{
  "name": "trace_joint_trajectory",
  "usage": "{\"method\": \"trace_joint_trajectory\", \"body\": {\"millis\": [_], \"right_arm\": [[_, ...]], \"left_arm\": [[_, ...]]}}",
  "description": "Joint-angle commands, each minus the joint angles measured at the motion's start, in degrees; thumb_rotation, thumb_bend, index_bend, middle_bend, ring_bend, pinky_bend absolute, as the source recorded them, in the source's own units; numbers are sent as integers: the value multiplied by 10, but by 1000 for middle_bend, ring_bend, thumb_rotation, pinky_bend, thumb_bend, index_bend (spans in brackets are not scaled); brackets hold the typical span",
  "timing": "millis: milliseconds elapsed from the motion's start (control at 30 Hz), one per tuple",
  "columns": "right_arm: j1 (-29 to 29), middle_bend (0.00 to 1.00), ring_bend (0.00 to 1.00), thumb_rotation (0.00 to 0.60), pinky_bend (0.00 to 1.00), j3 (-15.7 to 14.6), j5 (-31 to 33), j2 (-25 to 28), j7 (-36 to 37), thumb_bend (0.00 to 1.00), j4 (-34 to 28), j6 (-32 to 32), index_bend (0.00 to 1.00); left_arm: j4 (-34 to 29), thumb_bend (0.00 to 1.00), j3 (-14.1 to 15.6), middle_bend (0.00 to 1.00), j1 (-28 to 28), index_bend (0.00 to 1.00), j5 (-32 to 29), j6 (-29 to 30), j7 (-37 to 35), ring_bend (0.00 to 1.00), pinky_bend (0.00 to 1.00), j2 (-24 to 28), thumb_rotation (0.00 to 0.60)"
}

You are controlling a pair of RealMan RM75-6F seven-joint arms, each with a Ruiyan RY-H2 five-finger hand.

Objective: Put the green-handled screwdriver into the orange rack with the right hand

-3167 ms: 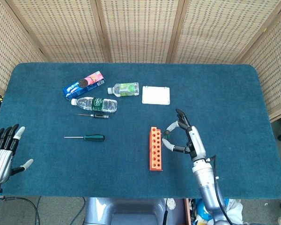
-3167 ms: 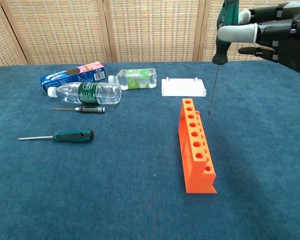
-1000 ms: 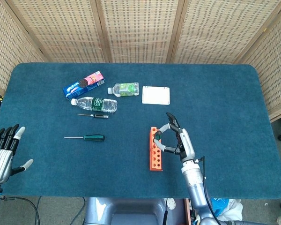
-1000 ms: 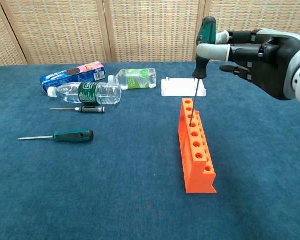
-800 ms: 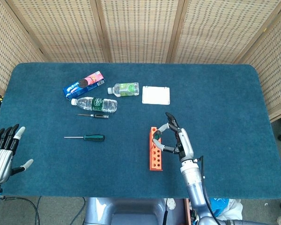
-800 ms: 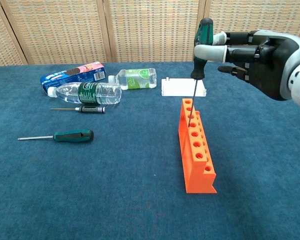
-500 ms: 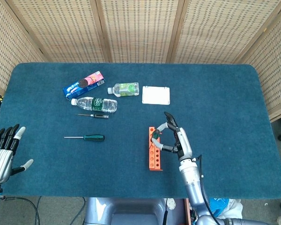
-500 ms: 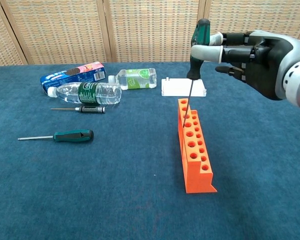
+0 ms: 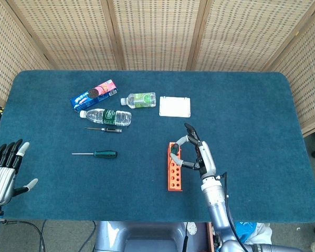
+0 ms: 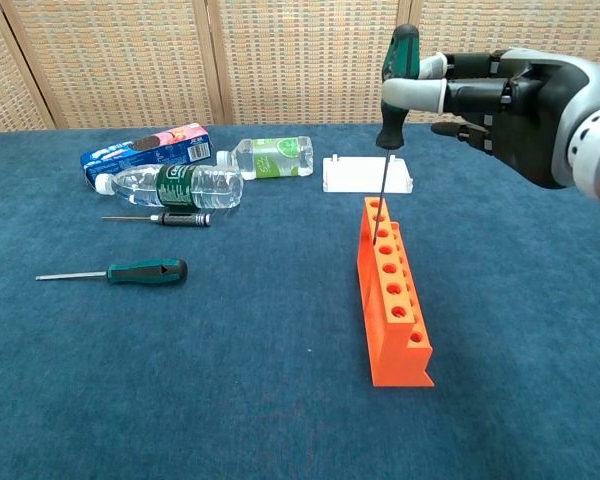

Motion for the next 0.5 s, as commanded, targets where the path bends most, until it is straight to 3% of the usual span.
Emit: {"method": "trace_joint_trajectory", "body": {"millis": [33, 500], "right_arm": [[0, 47, 0, 600, 0, 1, 1, 2, 0, 249, -1, 0, 667], [-7, 49, 0, 600, 0, -2, 8, 7, 15, 247, 10, -9, 669]], "left_arm": [[0, 0, 0, 0, 0, 0, 0, 0, 0, 0, 0, 0, 600], [0, 0, 0, 0, 0, 0, 0, 0, 2, 0, 0, -1, 600]]}}
